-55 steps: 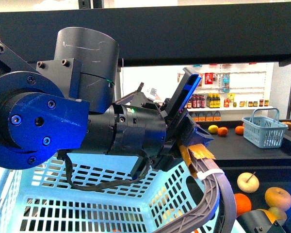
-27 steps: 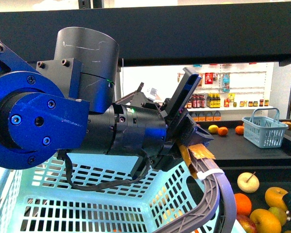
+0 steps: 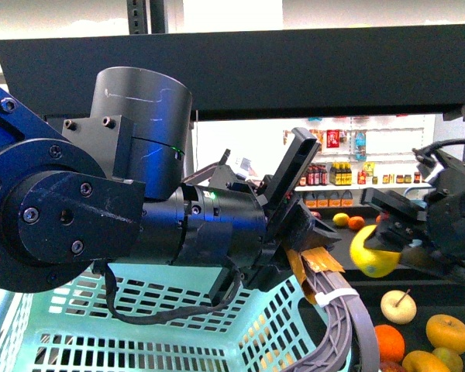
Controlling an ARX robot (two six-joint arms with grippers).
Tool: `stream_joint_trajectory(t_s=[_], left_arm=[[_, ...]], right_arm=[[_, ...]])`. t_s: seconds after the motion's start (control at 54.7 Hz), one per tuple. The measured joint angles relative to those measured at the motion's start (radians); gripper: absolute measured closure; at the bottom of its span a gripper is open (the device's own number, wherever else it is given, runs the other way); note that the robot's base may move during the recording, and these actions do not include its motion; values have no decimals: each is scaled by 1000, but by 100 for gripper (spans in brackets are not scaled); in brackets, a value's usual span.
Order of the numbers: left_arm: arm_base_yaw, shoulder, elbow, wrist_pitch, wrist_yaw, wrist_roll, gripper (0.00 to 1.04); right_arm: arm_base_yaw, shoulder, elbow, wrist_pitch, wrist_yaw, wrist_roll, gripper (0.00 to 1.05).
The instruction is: Pick lemon from shelf
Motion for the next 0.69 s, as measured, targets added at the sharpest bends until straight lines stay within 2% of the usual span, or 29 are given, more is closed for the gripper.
stream_joint_trajectory(t_s=[0.201, 0.439, 0.548, 0.695], left_arm=[[2, 0, 0, 0, -5, 0, 97], [7, 2, 0, 0, -3, 2, 97], [9, 3, 0, 0, -16, 6, 97], [15, 3, 0, 0, -25, 7, 97]], right_arm=[[114, -10, -59, 12, -11, 63, 64], [146, -11, -106, 48, -10, 127, 64], [154, -18, -117, 48, -30, 148, 47], [156, -23, -143, 56, -42, 152, 19]])
